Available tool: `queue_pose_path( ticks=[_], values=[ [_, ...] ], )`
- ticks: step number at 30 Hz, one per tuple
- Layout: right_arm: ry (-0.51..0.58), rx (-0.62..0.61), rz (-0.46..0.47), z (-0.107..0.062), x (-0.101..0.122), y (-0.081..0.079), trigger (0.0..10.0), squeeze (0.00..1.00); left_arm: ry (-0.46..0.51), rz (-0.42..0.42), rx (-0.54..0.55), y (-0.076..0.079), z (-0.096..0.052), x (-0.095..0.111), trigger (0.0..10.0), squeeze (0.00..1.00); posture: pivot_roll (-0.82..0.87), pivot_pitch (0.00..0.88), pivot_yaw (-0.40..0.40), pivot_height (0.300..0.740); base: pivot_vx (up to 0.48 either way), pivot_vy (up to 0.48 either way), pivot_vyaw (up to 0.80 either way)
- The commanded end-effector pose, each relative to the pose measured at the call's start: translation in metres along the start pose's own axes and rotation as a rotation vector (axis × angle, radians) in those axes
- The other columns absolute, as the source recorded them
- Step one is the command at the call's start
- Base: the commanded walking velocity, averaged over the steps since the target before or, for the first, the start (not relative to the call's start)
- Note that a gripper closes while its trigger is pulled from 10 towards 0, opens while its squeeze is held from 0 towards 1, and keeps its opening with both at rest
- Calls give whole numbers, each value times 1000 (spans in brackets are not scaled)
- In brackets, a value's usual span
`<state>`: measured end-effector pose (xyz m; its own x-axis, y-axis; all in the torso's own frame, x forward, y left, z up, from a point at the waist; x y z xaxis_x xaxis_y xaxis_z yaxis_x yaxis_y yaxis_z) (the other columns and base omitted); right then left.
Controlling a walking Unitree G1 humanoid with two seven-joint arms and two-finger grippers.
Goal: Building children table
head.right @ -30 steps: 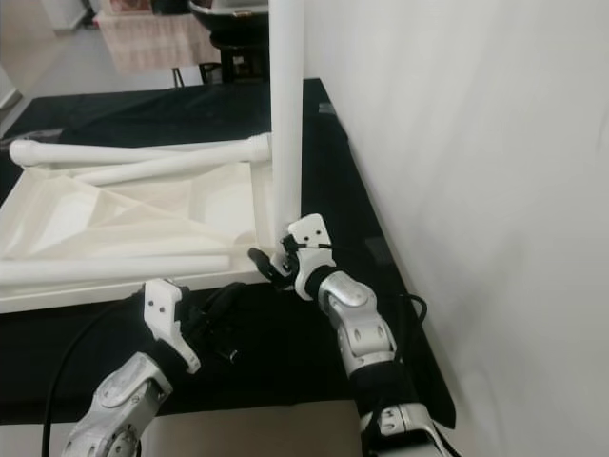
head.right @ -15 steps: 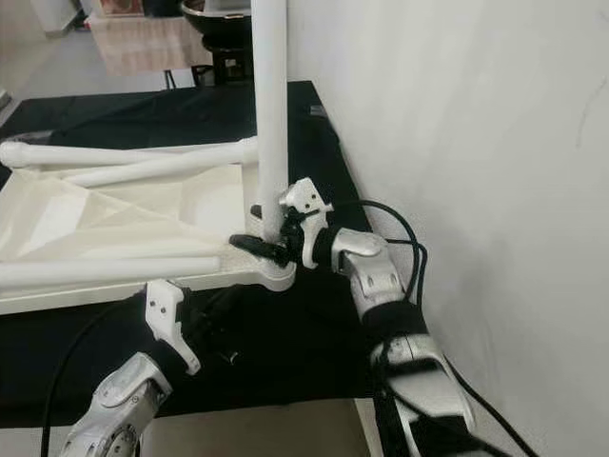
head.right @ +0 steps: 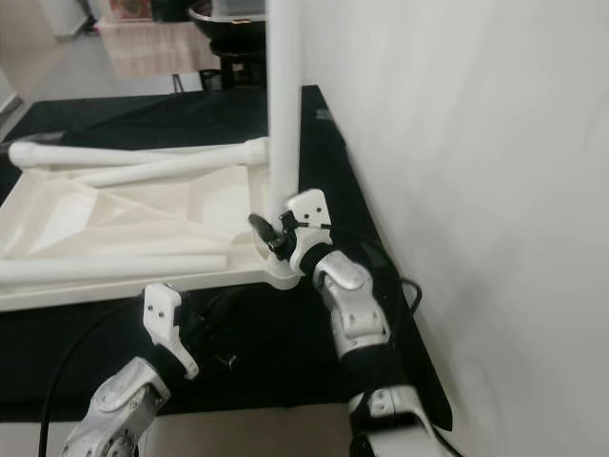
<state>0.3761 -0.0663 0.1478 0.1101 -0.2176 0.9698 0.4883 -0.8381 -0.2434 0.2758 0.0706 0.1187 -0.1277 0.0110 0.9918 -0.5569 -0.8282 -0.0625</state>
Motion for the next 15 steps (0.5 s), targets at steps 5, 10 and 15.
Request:
queue_pose_path(
  ticks=[5,10,15],
  values=[
    [-163,-15,19,4,-43,0,10000,0,-16,-10,-5,-2,1,-4,10000,0,17,53,13,740,0,0,0],
    [-64,108,105,-2,-18,-14,10000,1000,-21,12,9,-3,1,-4,10000,0,31,47,10,740,0,0,0],
    [-50,156,92,-22,-13,-15,10000,922,-31,21,28,-6,-1,-3,10000,0,17,49,11,740,0,0,0]
  ],
)
Point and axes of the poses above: a point about 5 cm out from each wrist's last joint towards the gripper, its own z axis pointing out of the wrist towards the gripper, its own x axis along the axis of the wrist's last joint, y = z × x, the point moved 5 cm from there along z, pointing out of the wrist towards the gripper, and after that the axes turned 15 degrees about z, right-handed, at the moved point
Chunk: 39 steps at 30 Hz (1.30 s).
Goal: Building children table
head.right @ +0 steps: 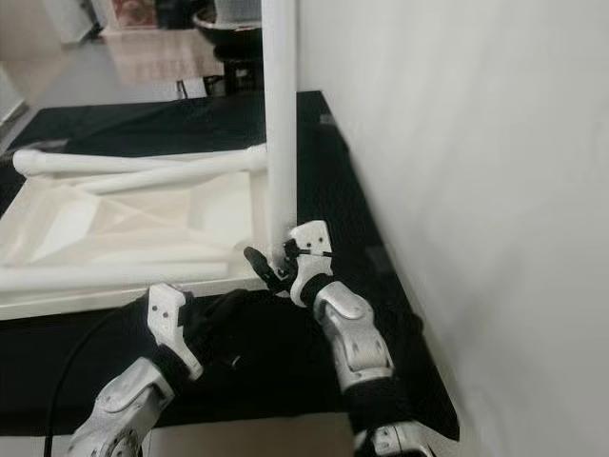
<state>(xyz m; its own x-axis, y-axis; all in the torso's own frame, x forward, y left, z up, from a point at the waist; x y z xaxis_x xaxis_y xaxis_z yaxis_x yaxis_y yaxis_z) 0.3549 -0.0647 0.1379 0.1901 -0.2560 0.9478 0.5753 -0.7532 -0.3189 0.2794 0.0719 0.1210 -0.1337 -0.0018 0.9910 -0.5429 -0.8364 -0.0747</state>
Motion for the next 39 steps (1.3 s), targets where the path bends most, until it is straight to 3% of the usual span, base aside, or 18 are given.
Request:
queue_pose_path(
  ticks=[1,2,5,6,7,8,15,16,22,25,39],
  values=[
    [-5,37,12,-3,-1,-6,10000,922,-29,7,13,-2,-3,-5,10000,0,17,49,11,740,0,0,0],
    [-2,39,10,-14,-1,-3,10000,0,-36,15,40,-7,-4,-4,10000,0,11,49,13,740,0,0,0],
    [-5,50,9,-40,-4,2,10000,0,-75,80,116,-23,-7,-5,10000,0,-11,53,19,740,0,0,0],
    [-5,50,9,-40,-4,2,10000,0,-75,80,116,-23,-7,-5,10000,0,-11,53,19,740,0,0,0],
    [-12,45,19,-58,-9,5,10000,0,-93,128,166,-37,-11,-3,10000,0,-18,57,23,740,0,0,0],
    [-11,26,28,-63,-11,7,10000,0,-90,138,184,-41,-12,-1,10000,0,-18,57,23,740,0,0,0],
    [8,-48,56,-72,-11,15,10000,0,-68,144,250,-53,-15,7,10000,0,-22,55,35,740,0,0,0],
    [29,-99,65,-77,-8,22,10000,0,-143,197,307,-57,-16,-4,10000,0,-23,57,37,740,0,0,0],
    [37,-154,65,-86,-8,30,10000,0,-227,201,344,-54,-23,-21,10000,0,-28,69,40,740,0,0,0],
    [47,-187,77,-93,-8,33,10000,0,-237,227,393,-60,-26,-19,10000,0,-26,71,46,740,0,480,0],
    [52,-239,78,-101,-8,41,10000,0,-246,249,379,-59,-22,-20,10000,0,-32,72,52,740,0,480,0]
  ],
)
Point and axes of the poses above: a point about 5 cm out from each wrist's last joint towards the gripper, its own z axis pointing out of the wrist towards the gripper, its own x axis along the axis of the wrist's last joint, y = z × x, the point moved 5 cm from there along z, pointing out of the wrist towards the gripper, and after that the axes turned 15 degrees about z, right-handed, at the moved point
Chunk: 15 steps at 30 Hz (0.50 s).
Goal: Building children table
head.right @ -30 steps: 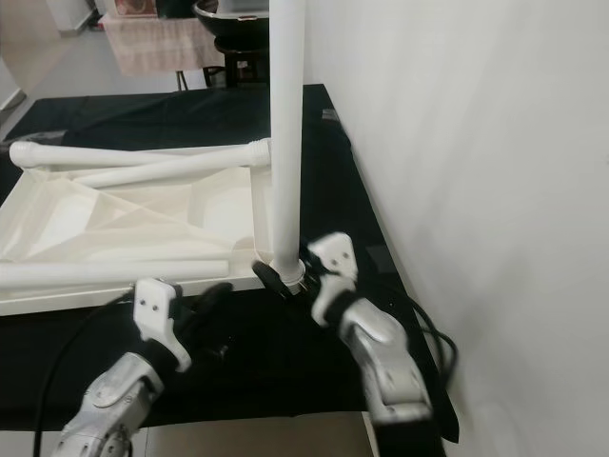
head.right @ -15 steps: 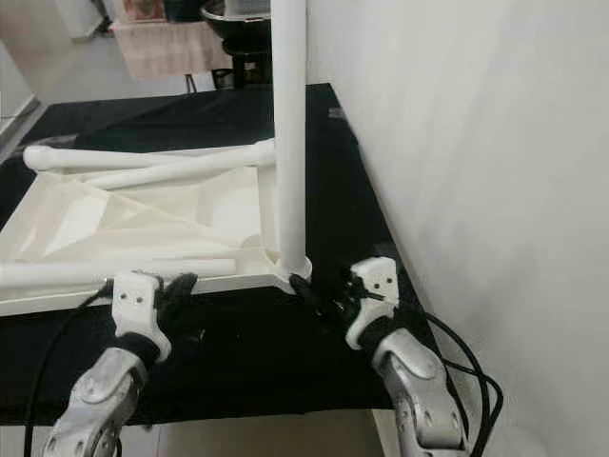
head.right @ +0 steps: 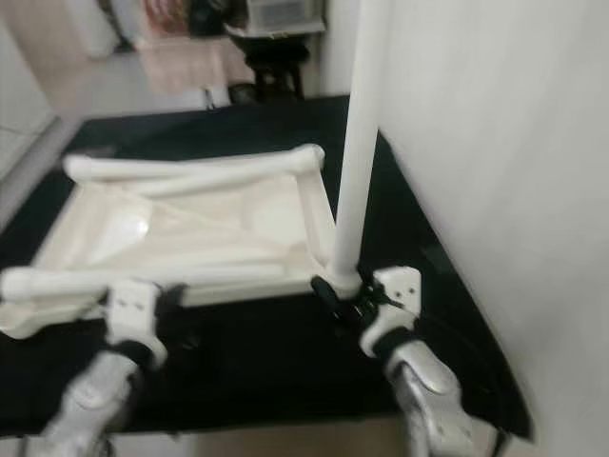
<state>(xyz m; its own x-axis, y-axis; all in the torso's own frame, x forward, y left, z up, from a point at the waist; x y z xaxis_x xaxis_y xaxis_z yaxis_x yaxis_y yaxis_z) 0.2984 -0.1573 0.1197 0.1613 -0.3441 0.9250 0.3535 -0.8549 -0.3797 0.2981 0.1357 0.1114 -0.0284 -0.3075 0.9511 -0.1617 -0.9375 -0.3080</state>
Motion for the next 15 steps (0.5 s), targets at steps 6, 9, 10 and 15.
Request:
queue_pose_path(
  ticks=[6,9,10,15],
  values=[
    [-21,-1,7,-1,-3,-1,10000,0,-34,9,-15,6,-1,-7,10000,0,-33,72,51,740,0,480,0],
    [-23,-1,5,-1,-4,-1,10000,0,-34,9,-16,6,-1,-7,10000,0,-33,72,51,740,0,480,0],
    [-23,-1,5,-1,-4,-1,10000,0,-34,9,-16,6,-1,-7,10000,0,-33,72,51,740,0,480,0],
    [-25,-1,2,0,-4,-1,10000,0,-29,15,-21,6,0,-6,10000,0,-32,72,50,740,0,480,0]
  ],
)
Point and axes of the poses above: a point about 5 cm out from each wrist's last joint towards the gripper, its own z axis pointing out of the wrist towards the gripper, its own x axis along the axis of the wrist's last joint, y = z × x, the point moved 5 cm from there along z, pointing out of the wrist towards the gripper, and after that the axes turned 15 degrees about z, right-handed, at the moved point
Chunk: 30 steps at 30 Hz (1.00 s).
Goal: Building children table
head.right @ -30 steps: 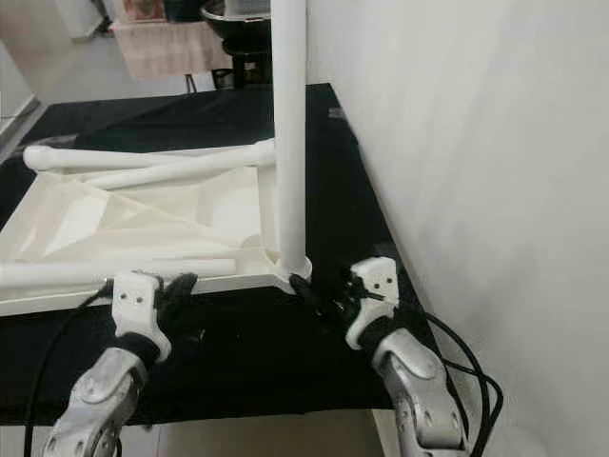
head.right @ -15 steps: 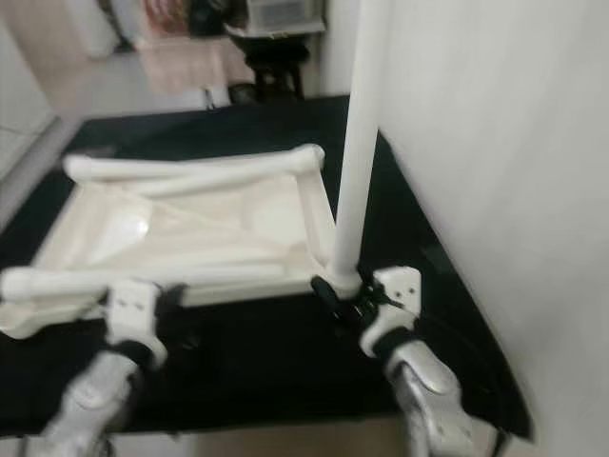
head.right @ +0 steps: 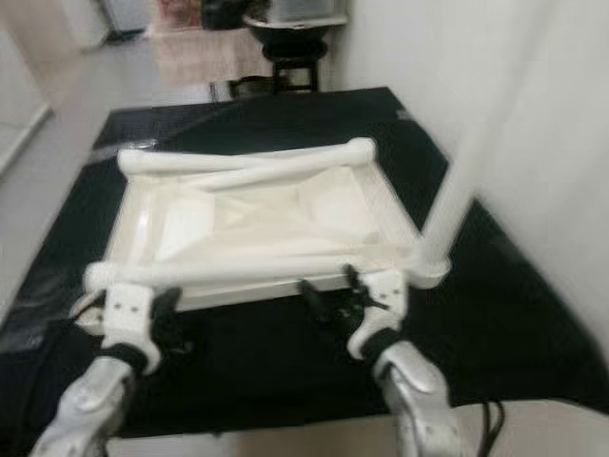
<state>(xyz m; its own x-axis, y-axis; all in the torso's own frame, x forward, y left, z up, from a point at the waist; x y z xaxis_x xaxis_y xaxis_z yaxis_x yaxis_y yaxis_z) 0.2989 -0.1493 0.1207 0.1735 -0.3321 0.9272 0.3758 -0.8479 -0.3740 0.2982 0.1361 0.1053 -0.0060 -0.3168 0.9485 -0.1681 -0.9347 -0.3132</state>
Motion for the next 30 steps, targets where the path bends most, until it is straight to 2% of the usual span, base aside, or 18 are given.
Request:
queue_pose_path(
  ticks=[1,4,6,7,8,11,12,16,17,19,20,21,23,24,26,29,30],
  values=[
    [-9,-23,7,-3,-2,6,10000,0,-1,17,-18,5,1,0,10000,0,-31,72,51,740,0,480,0],
    [-5,-21,-1,-1,-1,6,10000,0,33,58,-30,6,2,8,10000,0,-32,73,51,740,0,480,0],
    [-5,-18,-5,1,-1,6,10000,0,136,115,-71,9,6,35,10000,0,-32,70,45,740,0,240,0],
    [-5,-18,-5,1,-1,6,10000,0,136,115,-71,9,6,35,10000,0,-32,70,45,740,0,0,0],
    [-6,-17,-6,1,-1,6,10000,0,195,123,-100,11,8,51,10000,0,-31,68,43,740,0,0,0],
    [-12,-15,-5,3,-3,7,10000,0,363,81,-200,16,10,103,10000,0,-29,68,42,740,0,0,0],
    [-12,-15,-5,3,-3,7,10000,0,363,81,-200,16,10,103,10000,0,-29,68,42,740,0,0,0],
    [-14,-15,-7,4,-3,7,10000,0,444,46,-309,22,5,129,10000,0,-33,67,45,740,0,0,0],
    [-13,-19,-7,4,-3,7,10000,0,449,19,-322,19,5,132,10000,133,-33,68,46,740,0,0,0],
    [-12,-21,-8,4,-3,8,10000,0,449,1,-326,17,4,133,10000,133,-33,68,46,740,0,0,0],
    [-11,-24,-9,5,-3,8,10000,0,436,-30,-366,19,2,129,10000,1000,-32,69,48,740,0,0,0],
    [-11,-24,-9,5,-3,8,10000,0,436,-30,-366,19,2,129,10000,1000,-32,69,48,740,0,0,0],
    [-9,-31,-12,5,-3,10,10000,0,375,-63,-507,32,-6,113,10000,1000,-32,69,48,740,0,0,0],
    [-9,-31,-12,5,-3,10,10000,0,375,-63,-507,32,-6,113,10000,1000,-32,69,48,740,0,0,0],
    [-6,-42,-19,6,-2,13,10000,0,313,-70,-644,41,-18,94,10000,1000,-29,69,46,740,0,0,0],
    [-3,-48,-21,6,-1,14,10000,0,298,-80,-675,41,-22,89,10000,1000,-27,69,44,740,0,0,0],
    [3,-56,-26,7,0,16,10000,0,285,-92,-676,36,-21,86,10000,1000,-26,69,45,740,0,0,0]
  ],
)
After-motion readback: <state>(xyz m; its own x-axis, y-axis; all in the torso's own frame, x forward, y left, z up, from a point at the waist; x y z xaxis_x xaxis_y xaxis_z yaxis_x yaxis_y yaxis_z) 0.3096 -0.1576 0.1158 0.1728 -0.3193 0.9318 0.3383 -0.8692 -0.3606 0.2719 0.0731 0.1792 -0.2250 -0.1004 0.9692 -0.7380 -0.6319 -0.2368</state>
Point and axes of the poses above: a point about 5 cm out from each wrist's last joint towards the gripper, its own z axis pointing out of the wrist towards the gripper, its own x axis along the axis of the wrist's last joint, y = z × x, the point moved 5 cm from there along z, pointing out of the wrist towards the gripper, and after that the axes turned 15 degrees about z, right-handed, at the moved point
